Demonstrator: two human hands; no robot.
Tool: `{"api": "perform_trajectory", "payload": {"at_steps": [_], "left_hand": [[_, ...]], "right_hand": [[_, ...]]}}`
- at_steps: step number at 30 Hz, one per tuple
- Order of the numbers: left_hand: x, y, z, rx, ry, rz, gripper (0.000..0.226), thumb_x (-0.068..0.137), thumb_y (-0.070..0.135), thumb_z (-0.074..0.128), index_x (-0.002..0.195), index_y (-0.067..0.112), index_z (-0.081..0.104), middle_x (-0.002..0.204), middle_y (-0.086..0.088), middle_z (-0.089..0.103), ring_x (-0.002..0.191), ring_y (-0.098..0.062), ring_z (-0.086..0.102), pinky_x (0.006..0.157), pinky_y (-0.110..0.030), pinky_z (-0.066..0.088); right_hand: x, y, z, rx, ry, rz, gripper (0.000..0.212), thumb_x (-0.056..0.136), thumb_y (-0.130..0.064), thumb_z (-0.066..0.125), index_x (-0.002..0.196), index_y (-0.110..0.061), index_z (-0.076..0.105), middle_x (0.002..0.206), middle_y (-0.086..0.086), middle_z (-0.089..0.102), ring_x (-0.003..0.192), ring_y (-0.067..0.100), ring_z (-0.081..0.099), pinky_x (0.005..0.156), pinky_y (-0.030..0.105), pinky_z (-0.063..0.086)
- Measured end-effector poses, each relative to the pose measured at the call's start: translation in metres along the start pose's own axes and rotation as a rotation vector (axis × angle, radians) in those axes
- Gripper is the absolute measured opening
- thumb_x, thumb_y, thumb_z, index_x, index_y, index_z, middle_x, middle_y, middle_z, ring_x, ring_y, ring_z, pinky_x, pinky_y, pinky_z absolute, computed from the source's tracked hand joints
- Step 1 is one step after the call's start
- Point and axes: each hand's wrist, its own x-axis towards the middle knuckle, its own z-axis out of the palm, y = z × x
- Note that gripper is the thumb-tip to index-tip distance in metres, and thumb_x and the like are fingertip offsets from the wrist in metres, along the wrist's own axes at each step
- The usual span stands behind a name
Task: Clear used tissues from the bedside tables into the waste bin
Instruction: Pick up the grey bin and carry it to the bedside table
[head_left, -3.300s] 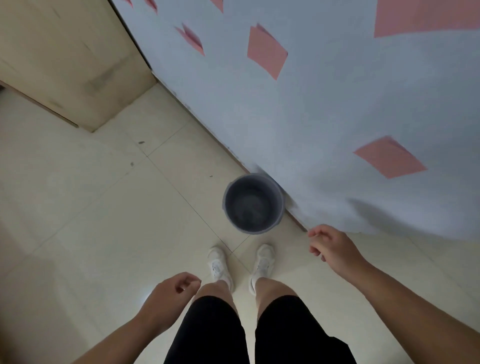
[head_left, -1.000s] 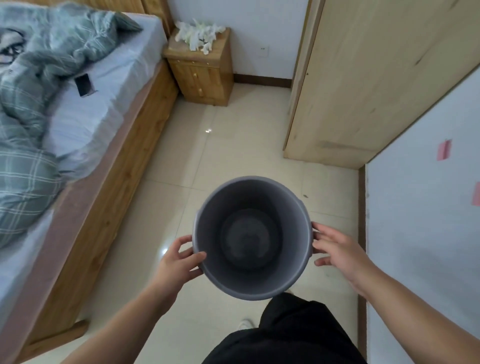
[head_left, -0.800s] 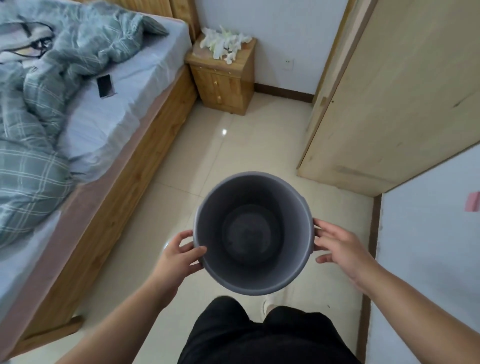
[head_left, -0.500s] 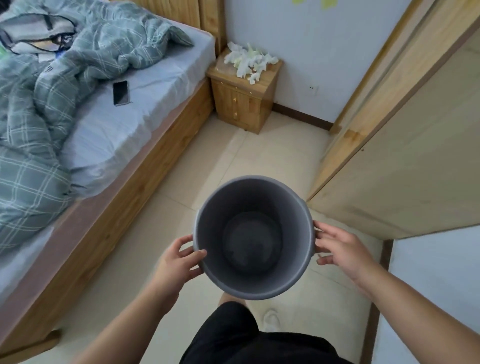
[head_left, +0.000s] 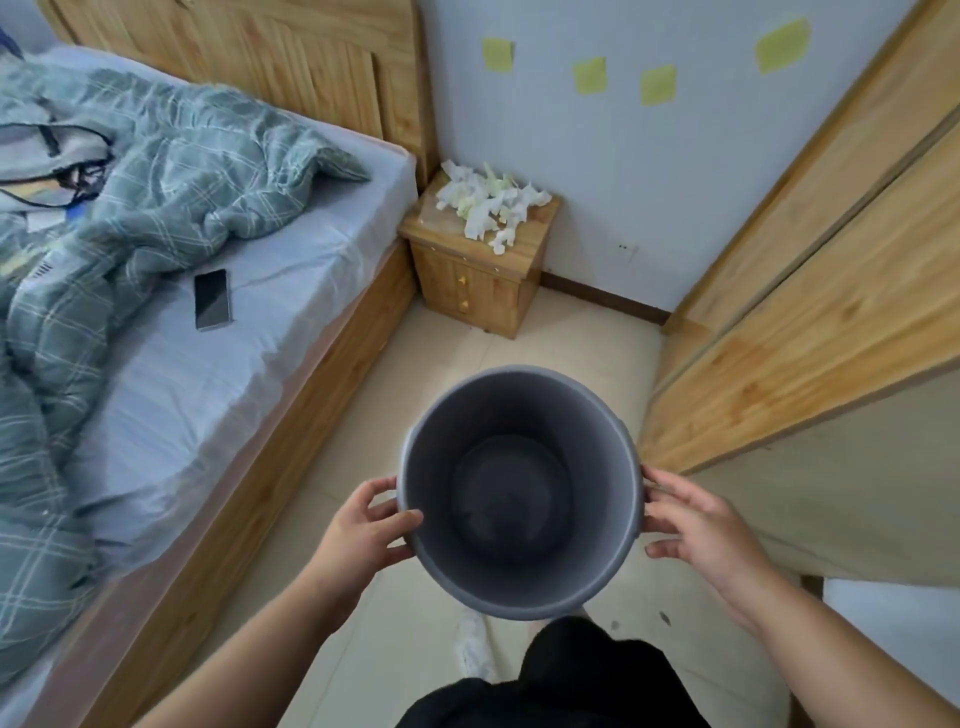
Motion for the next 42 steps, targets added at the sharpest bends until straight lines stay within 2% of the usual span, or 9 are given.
{"api": "perform_trajectory", "payload": {"at_steps": [6,9,14,21,26,31,34,39,42], "left_hand": [[0.068,0.067,0.013,-0.035,0.069,-0.024,0.039,0.097,0.002,0.072,0.128,0.022,0.059,0.104,-0.001,0.085,0.091,-0.024,0.082,0.066,-0.032,0.067],[0.092,0.09,0.015,-0.092,0.124,-0.031,0.039,0.097,-0.001,0.071,0.127,0.02,0.06,0.105,-0.005,0.085,0.092,-0.027,0.082,0.065,-0.032,0.066],[0.13,0.117,0.005,-0.189,0.182,-0.058,0.039,0.096,-0.003,0.072,0.127,0.018,0.06,0.108,-0.009,0.084,0.096,-0.031,0.082,0.069,-0.035,0.067],[0.235,0.158,-0.034,-0.243,0.183,-0.091,0.039,0.096,0.001,0.075,0.125,0.022,0.061,0.102,-0.002,0.085,0.091,-0.024,0.083,0.064,-0.031,0.066],[0.327,0.186,-0.067,-0.223,0.133,-0.088,0.042,0.095,0.011,0.079,0.129,0.026,0.059,0.108,0.004,0.084,0.096,-0.019,0.082,0.068,-0.029,0.066],[0.409,0.185,-0.084,-0.215,0.135,-0.118,0.043,0.095,0.017,0.08,0.131,0.028,0.058,0.107,0.015,0.081,0.098,-0.011,0.08,0.068,-0.027,0.065],[0.469,0.162,-0.087,-0.235,0.167,-0.142,0.043,0.095,0.018,0.081,0.13,0.029,0.058,0.108,0.015,0.081,0.099,-0.011,0.08,0.069,-0.028,0.066],[0.589,0.089,-0.086,-0.282,0.197,-0.16,0.04,0.097,0.013,0.077,0.128,0.027,0.057,0.111,0.007,0.083,0.101,-0.019,0.081,0.072,-0.031,0.067],[0.657,0.041,-0.084,-0.273,0.242,-0.175,0.034,0.1,0.004,0.07,0.123,0.024,0.055,0.105,0.002,0.085,0.094,-0.021,0.082,0.077,-0.037,0.067]], "right_hand": [[0.102,-0.066,-0.002,-0.02,-0.072,-0.019,0.045,0.074,-0.038,0.07,0.119,-0.042,0.074,0.11,-0.006,0.081,0.091,0.025,0.08,0.066,0.039,0.062],[0.148,-0.109,0.006,-0.081,-0.123,-0.033,0.036,0.085,-0.027,0.067,0.118,-0.042,0.072,0.105,-0.007,0.082,0.088,0.023,0.079,0.065,0.036,0.061],[0.214,-0.173,0.03,-0.166,-0.179,-0.046,0.036,0.097,-0.007,0.061,0.119,-0.035,0.071,0.098,0.004,0.082,0.08,0.022,0.077,0.061,0.036,0.058],[0.306,-0.243,0.084,-0.231,-0.188,-0.028,0.035,0.098,-0.012,0.062,0.119,-0.039,0.069,0.098,0.0,0.082,0.082,0.02,0.079,0.062,0.034,0.059],[0.373,-0.269,0.124,-0.223,-0.178,-0.008,0.036,0.086,-0.035,0.064,0.118,-0.049,0.067,0.104,-0.01,0.081,0.089,0.015,0.078,0.065,0.032,0.06],[0.452,-0.263,0.16,-0.219,-0.181,0.024,0.027,0.09,-0.044,0.061,0.112,-0.057,0.069,0.113,-0.016,0.078,0.094,0.014,0.077,0.068,0.032,0.06],[0.518,-0.238,0.178,-0.241,-0.182,0.035,0.031,0.098,-0.032,0.059,0.118,-0.055,0.067,0.117,-0.015,0.077,0.095,0.014,0.077,0.069,0.035,0.061],[0.661,-0.168,0.203,-0.288,-0.225,0.078,0.042,0.104,-0.011,0.055,0.141,-0.03,0.059,0.124,0.0,0.075,0.089,0.016,0.078,0.063,0.033,0.062],[0.733,-0.125,0.228,-0.308,-0.264,0.141,0.05,0.104,-0.004,0.054,0.151,-0.019,0.05,0.132,0.007,0.069,0.095,0.022,0.074,0.065,0.034,0.063]]}}
